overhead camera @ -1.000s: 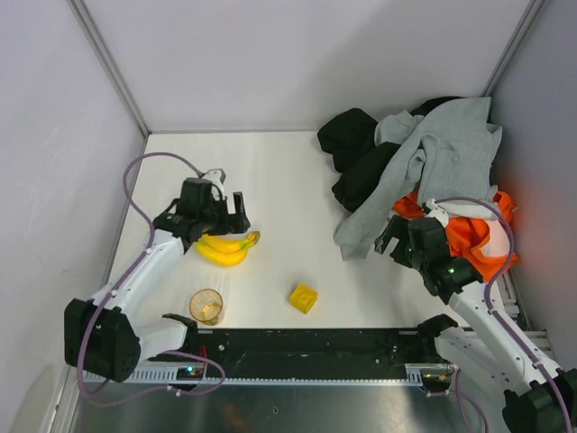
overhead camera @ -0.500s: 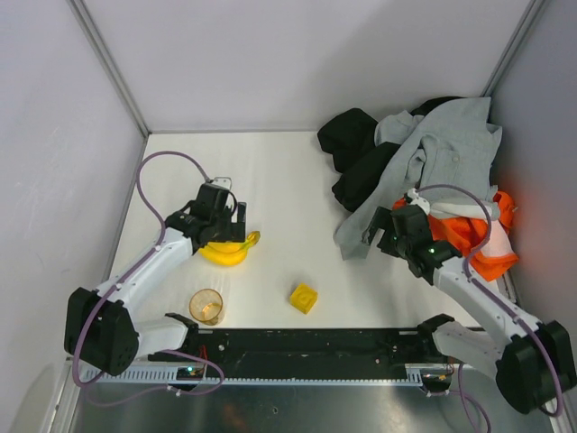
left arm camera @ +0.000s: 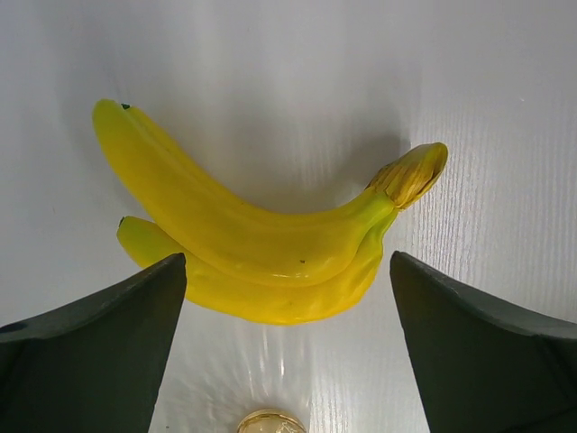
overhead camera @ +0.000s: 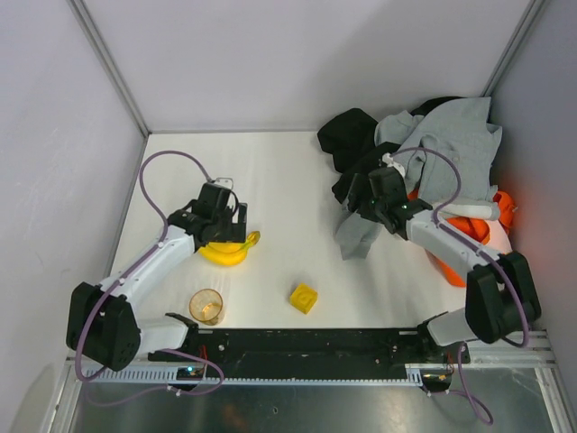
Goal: Pick out a specific cloth from the pile
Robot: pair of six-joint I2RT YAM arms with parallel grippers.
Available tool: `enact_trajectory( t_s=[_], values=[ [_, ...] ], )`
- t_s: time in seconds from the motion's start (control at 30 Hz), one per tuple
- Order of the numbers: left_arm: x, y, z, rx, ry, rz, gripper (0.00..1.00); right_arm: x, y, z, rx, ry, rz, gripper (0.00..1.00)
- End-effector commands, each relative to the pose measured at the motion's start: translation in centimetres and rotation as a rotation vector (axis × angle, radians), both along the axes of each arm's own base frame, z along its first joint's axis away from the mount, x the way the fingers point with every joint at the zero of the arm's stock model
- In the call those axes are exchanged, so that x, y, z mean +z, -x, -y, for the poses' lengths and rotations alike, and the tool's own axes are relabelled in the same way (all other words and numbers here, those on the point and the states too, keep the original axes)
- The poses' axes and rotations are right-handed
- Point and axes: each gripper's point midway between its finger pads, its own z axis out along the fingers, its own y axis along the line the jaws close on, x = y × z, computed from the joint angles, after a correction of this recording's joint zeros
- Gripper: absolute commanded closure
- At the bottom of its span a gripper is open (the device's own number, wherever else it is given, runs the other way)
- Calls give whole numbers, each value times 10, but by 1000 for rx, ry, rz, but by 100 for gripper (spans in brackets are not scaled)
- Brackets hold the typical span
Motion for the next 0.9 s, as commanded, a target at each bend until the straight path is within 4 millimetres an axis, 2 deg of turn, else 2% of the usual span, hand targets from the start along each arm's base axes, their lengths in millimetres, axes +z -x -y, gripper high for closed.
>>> enact_trajectory(
  t_s=[0.0,0.27,0.43,0.6,0.7,0.87],
  values=[
    [14,-12,2,-10,-13,40,0,16,-33,-18,30,-20,48,1],
    [12,-14,3,-17,-17,29,0,-7,-56,-29,18,-2,-33,1],
    [12,-13,8,-38,-1,22,0,-25,-62,-16,-55,3,-99,1],
    [11,-13,9,-43,2,19,0,-26,-71,-8,-71,-17,-90,8],
    [11,-13,10,-47,3,16,0,-23,-76,-6,-59,-23,-73,18],
    [11,-12,11,-52,8,14,0,-24,-79,-6,-26,-25,-66,53]
  ],
)
